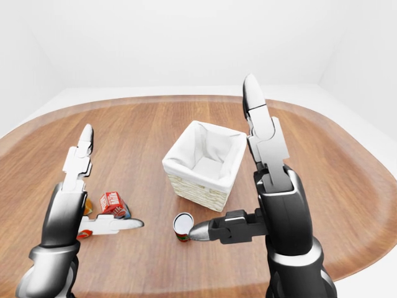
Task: Pick the milk and place it in the basket.
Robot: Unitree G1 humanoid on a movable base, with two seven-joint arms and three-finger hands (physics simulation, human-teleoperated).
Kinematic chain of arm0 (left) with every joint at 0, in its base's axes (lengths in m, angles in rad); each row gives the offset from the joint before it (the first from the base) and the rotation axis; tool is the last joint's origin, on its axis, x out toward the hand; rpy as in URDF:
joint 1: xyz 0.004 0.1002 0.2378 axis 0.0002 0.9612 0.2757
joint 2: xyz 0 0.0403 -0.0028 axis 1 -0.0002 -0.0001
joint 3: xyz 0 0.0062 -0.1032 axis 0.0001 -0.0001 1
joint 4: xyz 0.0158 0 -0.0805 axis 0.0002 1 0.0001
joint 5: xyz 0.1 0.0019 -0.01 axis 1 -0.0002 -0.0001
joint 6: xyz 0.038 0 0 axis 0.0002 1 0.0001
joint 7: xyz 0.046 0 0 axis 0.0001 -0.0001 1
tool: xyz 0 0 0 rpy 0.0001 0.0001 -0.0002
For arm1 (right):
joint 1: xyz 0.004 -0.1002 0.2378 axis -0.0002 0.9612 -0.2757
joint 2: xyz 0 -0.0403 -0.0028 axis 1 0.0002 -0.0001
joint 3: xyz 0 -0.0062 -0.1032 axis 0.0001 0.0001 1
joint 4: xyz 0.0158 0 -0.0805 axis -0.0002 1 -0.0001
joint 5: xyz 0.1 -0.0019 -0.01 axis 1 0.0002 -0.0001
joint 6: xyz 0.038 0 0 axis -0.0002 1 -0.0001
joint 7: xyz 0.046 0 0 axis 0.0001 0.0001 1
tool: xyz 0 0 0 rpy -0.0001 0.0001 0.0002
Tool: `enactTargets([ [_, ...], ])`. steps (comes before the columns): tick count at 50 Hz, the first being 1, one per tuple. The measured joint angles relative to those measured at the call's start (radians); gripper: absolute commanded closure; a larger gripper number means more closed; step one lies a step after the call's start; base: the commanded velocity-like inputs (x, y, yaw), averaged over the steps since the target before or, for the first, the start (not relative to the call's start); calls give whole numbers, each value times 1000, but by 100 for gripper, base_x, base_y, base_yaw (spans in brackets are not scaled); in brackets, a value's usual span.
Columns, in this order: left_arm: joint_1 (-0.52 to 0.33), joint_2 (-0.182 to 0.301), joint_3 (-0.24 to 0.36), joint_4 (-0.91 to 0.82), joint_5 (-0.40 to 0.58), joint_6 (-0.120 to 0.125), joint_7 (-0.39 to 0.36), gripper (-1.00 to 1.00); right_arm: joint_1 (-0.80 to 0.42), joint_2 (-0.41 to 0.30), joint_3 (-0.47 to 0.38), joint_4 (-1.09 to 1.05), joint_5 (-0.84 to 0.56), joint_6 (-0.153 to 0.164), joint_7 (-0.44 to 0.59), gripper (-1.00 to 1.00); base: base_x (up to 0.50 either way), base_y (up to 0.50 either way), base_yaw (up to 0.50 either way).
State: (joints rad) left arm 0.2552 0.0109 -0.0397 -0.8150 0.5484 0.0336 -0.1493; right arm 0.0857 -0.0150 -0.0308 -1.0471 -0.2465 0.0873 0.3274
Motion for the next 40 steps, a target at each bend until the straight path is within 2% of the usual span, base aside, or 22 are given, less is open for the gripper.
enactTargets([
  [5, 2, -2, 9, -12, -2, 4, -7, -100, 0, 1, 0, 0, 1, 0, 0, -100, 20, 0, 0],
  [25, -19, -1, 69, 43, 16, -21, -16, -100, -10, 2, -19, 0, 21, 0, -16, -100, 1, 0, 0],
  [31, -25, 0, 113, 58, 5, -33, -23, -100, -9, 0, -17, 0, 22, 0, -22, -100, 0, 0, 0],
  [40, -36, 9, 216, 119, 4, -62, -40, -100, -13, 0, -22, 0, 24, 0, -24, -100, 0, 0, 0],
])
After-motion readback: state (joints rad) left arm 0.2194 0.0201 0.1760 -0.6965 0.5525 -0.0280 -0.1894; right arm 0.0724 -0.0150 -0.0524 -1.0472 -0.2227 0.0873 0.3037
